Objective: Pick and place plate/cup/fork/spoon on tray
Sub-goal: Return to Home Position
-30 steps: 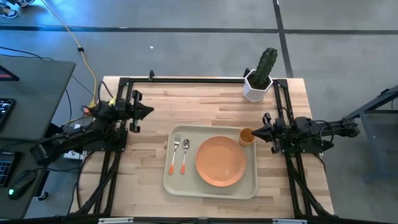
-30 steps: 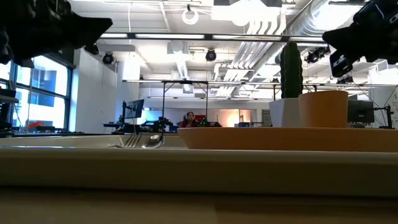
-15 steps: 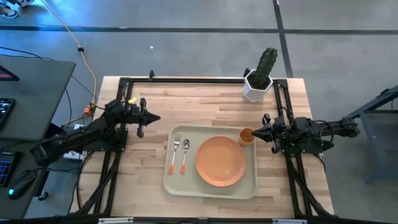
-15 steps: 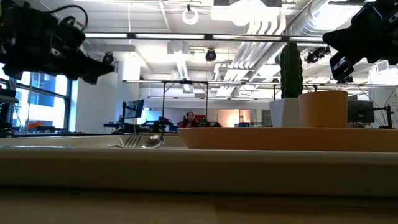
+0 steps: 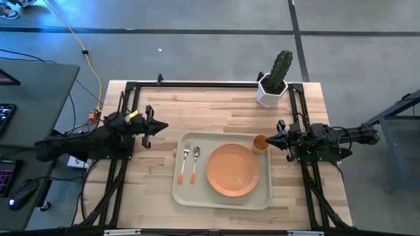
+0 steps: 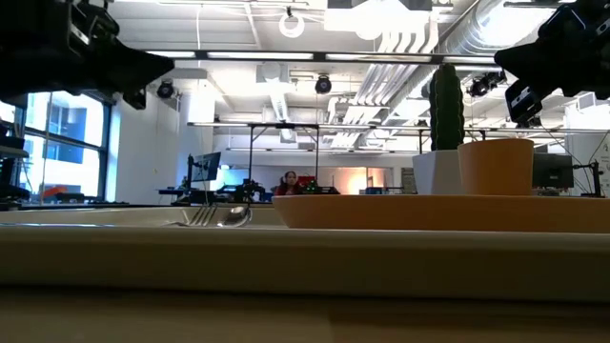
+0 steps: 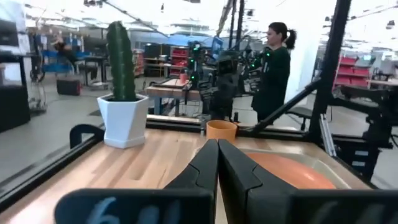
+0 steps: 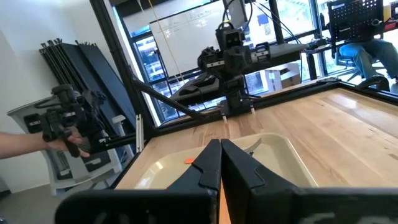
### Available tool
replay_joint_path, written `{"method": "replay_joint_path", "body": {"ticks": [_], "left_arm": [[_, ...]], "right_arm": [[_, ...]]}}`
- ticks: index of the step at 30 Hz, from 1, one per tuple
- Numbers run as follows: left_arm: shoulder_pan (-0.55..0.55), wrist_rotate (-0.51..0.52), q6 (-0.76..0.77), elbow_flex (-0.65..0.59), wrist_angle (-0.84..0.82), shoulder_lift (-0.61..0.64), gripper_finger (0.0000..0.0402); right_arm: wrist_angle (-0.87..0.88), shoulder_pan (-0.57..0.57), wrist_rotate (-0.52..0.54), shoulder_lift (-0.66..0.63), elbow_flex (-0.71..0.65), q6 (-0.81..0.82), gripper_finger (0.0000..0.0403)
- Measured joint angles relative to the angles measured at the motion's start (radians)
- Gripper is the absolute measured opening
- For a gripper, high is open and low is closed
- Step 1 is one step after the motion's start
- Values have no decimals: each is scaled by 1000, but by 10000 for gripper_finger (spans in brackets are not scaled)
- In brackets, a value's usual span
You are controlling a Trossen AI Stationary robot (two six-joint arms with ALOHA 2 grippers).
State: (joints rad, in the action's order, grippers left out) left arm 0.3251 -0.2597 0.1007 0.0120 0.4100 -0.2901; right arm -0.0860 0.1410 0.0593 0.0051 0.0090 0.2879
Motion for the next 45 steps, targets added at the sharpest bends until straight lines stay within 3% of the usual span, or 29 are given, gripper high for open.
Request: {"method": "replay_joint_path", "body": {"ticks": [6,10,19,26,45], "left_arm": [[-67,113,-84,1,-154,173,0],[-67,115,-74,3,-335,289,0],[-71,184,-173,1,-371,285,0],[-70,269,-68,0,-404,253,1],[-70,272,-105,0,-402,236,1]], "right_arm": [[0,0,0,0,0,0,0],[0,0,0,0,0,0,0],[15,0,0,1,0,0,0],[38,0,0,1,-1,0,0],[60,0,0,1,-1,0,0]]}}
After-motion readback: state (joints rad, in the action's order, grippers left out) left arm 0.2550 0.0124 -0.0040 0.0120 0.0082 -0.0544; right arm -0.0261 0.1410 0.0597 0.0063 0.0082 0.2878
